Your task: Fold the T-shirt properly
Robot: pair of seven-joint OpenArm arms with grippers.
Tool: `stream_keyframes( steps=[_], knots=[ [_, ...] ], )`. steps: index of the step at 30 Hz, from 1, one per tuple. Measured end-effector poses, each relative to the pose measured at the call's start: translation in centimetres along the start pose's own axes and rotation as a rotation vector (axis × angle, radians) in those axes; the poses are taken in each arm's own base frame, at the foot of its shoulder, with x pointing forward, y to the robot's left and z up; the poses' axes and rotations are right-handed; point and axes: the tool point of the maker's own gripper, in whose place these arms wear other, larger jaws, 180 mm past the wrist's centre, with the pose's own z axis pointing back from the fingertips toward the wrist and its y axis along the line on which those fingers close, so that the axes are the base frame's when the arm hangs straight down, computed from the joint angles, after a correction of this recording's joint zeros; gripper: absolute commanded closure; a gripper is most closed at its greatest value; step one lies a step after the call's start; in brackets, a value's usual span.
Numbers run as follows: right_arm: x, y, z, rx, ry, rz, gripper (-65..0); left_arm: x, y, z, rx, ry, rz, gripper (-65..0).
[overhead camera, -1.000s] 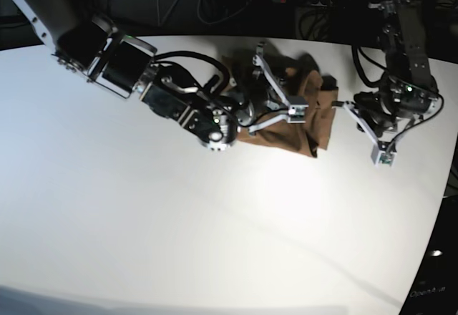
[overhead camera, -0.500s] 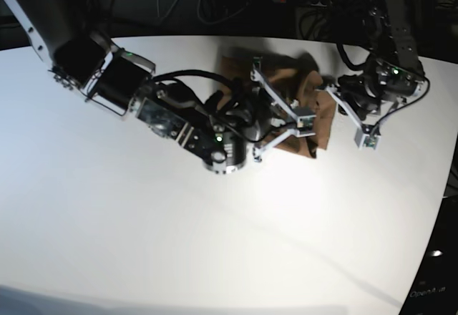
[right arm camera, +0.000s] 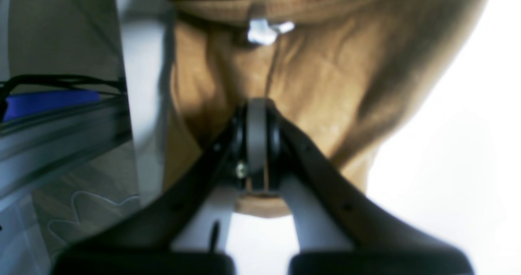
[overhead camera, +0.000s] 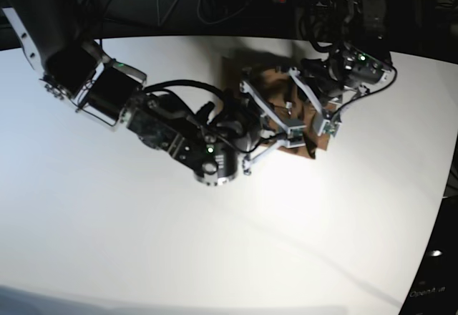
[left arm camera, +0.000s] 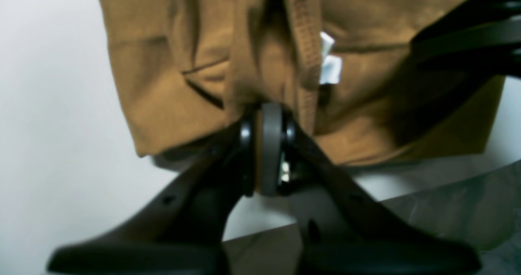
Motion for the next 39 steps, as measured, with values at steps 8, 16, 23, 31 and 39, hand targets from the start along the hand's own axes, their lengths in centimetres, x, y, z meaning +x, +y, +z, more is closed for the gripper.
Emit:
stream_keyframes(
  steps=[8,16,23,31,39],
  knots=[
    [-1.7,-0.2,0.2,-0.006,0.057,-0.011,-0.1,2.8,-1.7,2.3,-0.136,-0.055,-0.013,-2.3],
    [-2.5,-0.4,0.3,-0.007,0.067,-0.023,-0.1,3.8,1.7,4.4,-0.145,-0.1,0.091,-2.3],
    [-4.5,-1.0,0.8,-0.023,0.098,-0.046,-0.1,7.9,1.2,7.1,-0.316,-0.228,0.127,-2.2],
    [-4.8,-0.8,0.6,-0.017,0.102,-0.051,-0.1,11.3,-1.0,7.1,-0.402,-0.308,0.154,-2.2],
    [-4.8,-0.5,0.4,-0.012,0.103,-0.053,-0.1,10.2,0.0,2.0,-0.275,-0.216,0.153,-2.2]
  ],
)
